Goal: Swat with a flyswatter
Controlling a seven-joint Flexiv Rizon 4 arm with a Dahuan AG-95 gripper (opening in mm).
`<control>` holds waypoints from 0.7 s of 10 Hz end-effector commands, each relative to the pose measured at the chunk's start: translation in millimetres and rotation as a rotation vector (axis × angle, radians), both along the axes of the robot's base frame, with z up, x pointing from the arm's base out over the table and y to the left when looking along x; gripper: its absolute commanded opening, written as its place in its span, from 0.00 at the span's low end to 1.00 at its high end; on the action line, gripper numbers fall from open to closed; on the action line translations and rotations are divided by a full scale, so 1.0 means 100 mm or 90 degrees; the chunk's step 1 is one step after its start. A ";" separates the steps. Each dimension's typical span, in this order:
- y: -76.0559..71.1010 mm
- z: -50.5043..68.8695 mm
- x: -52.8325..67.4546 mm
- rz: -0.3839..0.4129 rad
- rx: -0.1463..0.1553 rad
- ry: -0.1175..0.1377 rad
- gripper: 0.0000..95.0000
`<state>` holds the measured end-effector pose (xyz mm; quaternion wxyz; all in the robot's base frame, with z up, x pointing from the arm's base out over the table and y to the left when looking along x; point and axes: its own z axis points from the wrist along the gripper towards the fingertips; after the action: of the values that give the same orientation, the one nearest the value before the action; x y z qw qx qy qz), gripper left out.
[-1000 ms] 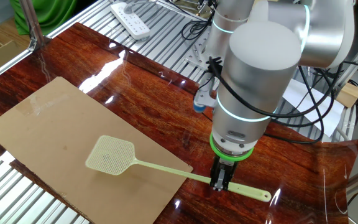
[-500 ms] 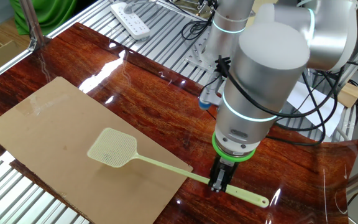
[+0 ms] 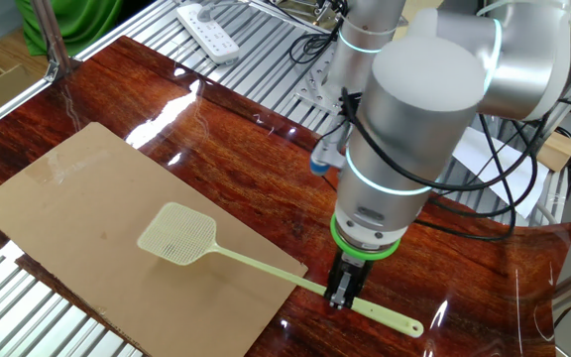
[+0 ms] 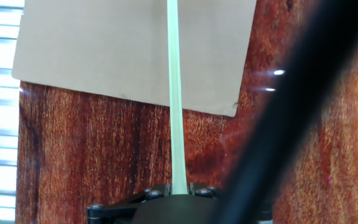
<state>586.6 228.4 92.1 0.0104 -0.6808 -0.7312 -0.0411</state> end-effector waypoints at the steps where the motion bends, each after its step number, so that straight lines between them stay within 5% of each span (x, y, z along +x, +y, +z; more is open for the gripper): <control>1: 0.02 -0.04 0.03 -0.013 0.010 0.003 0.00; 7: 0.04 -0.11 0.08 -0.014 0.057 0.018 0.00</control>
<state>594.1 232.0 82.2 0.0505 -0.6878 -0.7213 -0.0642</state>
